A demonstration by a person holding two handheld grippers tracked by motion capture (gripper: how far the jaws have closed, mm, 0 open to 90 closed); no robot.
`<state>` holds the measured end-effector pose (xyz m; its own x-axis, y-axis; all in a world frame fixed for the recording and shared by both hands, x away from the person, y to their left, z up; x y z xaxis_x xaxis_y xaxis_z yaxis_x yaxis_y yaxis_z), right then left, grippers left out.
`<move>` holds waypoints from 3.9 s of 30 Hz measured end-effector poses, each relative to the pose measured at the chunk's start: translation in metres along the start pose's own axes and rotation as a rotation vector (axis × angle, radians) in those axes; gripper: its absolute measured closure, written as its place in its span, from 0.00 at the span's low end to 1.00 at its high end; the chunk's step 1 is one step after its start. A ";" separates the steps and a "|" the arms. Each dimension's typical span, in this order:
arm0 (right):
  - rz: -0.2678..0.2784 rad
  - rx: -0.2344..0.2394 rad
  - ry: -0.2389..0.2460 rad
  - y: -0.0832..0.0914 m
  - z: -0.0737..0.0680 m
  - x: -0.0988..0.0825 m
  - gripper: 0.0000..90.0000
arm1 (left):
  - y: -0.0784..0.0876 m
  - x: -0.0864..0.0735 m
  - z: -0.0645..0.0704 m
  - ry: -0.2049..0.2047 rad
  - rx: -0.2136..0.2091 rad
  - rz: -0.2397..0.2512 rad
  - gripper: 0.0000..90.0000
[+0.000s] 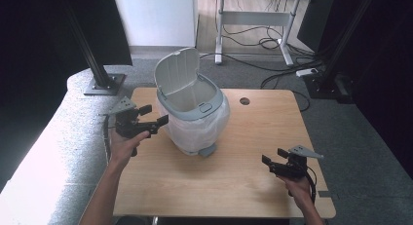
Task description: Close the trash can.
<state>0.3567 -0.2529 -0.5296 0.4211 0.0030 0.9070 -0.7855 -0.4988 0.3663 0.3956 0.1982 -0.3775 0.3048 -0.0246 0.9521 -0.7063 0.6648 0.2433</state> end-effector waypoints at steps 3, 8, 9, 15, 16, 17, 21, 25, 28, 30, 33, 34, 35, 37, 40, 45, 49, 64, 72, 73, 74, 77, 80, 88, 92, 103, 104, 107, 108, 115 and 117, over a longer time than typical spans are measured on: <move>-0.011 0.004 0.009 -0.002 -0.001 -0.003 0.21 | -0.002 0.004 -0.003 0.004 -0.003 0.014 0.16; -0.023 0.006 0.021 -0.005 -0.003 -0.005 0.21 | -0.004 0.011 -0.006 0.009 0.002 0.016 0.16; -0.024 0.006 0.022 -0.005 -0.003 -0.006 0.21 | -0.005 0.012 -0.007 0.005 0.005 0.012 0.16; -0.031 0.010 0.028 -0.006 -0.004 -0.008 0.21 | -0.011 0.019 -0.011 -0.009 0.021 0.007 0.15; -0.031 0.010 0.027 -0.006 -0.003 -0.008 0.21 | -0.012 0.021 -0.012 -0.007 0.024 0.009 0.15; -0.031 0.009 0.026 -0.006 -0.003 -0.008 0.21 | -0.013 0.023 -0.014 -0.006 0.025 0.010 0.16; -0.037 0.008 0.026 -0.006 -0.003 -0.009 0.21 | -0.017 0.033 -0.019 -0.001 0.050 0.022 0.16; -0.038 0.002 0.024 -0.007 -0.003 -0.010 0.21 | -0.023 0.040 -0.021 -0.012 0.050 0.022 0.16; -0.039 0.003 0.025 -0.007 -0.003 -0.010 0.21 | -0.027 0.044 -0.022 -0.018 0.048 0.016 0.16; -0.039 0.003 0.025 -0.007 -0.003 -0.010 0.21 | -0.030 0.047 -0.023 -0.016 0.041 0.011 0.16; -0.039 0.005 0.026 -0.007 -0.003 -0.010 0.21 | -0.034 0.051 -0.025 -0.025 0.042 0.004 0.16; -0.041 0.007 0.028 -0.007 -0.004 -0.010 0.21 | -0.035 0.052 -0.026 -0.025 0.040 -0.001 0.16; -0.042 0.008 0.029 -0.007 -0.004 -0.010 0.21 | -0.037 0.053 -0.027 -0.022 0.037 -0.006 0.16; -0.044 0.002 0.035 -0.008 -0.004 -0.011 0.21 | -0.039 0.054 -0.030 -0.015 0.035 -0.007 0.16; -0.050 0.002 0.036 -0.009 -0.004 -0.012 0.21 | -0.044 0.056 -0.035 -0.010 0.032 -0.006 0.16; -0.059 -0.002 0.043 -0.010 -0.004 -0.014 0.21 | -0.052 0.060 -0.039 -0.022 0.029 -0.009 0.16; -0.053 -0.009 0.040 -0.010 -0.004 -0.015 0.21 | -0.058 0.063 -0.040 -0.015 0.001 -0.018 0.17; -0.032 -0.027 0.020 -0.006 0.001 -0.013 0.22 | -0.065 0.066 -0.030 -0.024 -0.034 -0.009 0.17; -0.012 -0.040 0.007 -0.004 0.002 -0.012 0.23 | -0.062 0.063 -0.021 -0.044 -0.047 -0.026 0.17; -0.013 -0.040 0.006 -0.003 0.002 -0.012 0.23 | -0.062 0.061 -0.017 -0.041 -0.051 -0.029 0.17; -0.011 -0.041 0.006 -0.003 0.002 -0.011 0.23 | -0.062 0.060 -0.014 -0.043 -0.056 -0.030 0.17; -0.008 -0.040 0.004 -0.002 0.002 -0.011 0.23 | -0.063 0.055 -0.005 -0.071 -0.060 -0.044 0.16; -0.008 -0.039 0.002 -0.001 0.002 -0.011 0.23 | -0.063 0.052 0.007 -0.078 -0.091 -0.047 0.16; -0.009 -0.038 0.001 -0.001 0.001 -0.011 0.23 | -0.066 0.041 0.023 -0.074 -0.106 -0.053 0.15; -0.014 -0.037 0.000 -0.001 0.000 -0.012 0.23 | -0.073 0.038 0.019 -0.052 -0.086 -0.066 0.16; -0.022 -0.037 -0.002 -0.002 0.000 -0.014 0.23 | -0.097 0.036 0.025 -0.150 0.106 -0.097 0.17; -0.021 -0.038 -0.002 -0.002 0.000 -0.014 0.23 | -0.097 0.036 0.026 -0.150 0.111 -0.100 0.17; -0.023 -0.039 -0.001 -0.003 0.000 -0.014 0.23 | -0.097 0.036 0.028 -0.154 0.129 -0.112 0.18; -0.025 -0.037 0.000 -0.003 0.000 -0.015 0.23 | -0.097 0.036 0.029 -0.154 0.135 -0.110 0.18; -0.025 -0.021 0.015 -0.005 -0.009 -0.014 0.23 | -0.100 0.036 0.034 -0.178 0.168 -0.136 0.23; -0.024 -0.019 0.014 -0.004 -0.009 -0.013 0.23 | -0.100 0.037 0.034 -0.178 0.164 -0.148 0.23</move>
<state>0.3501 -0.2429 -0.5413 0.4335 0.0267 0.9008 -0.7840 -0.4816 0.3916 0.4554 0.1054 -0.3601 0.3059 -0.2526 0.9179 -0.7607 0.5149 0.3952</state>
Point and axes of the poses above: each handheld gripper's, and its own axes: y roughly backward along the jaws, x roughly out of its top, z roughly to its right, the point moved 5 cm from there along -y, roughly forward along the jaws, and after that the axes turned 5 degrees about z, right-handed, at the moved point
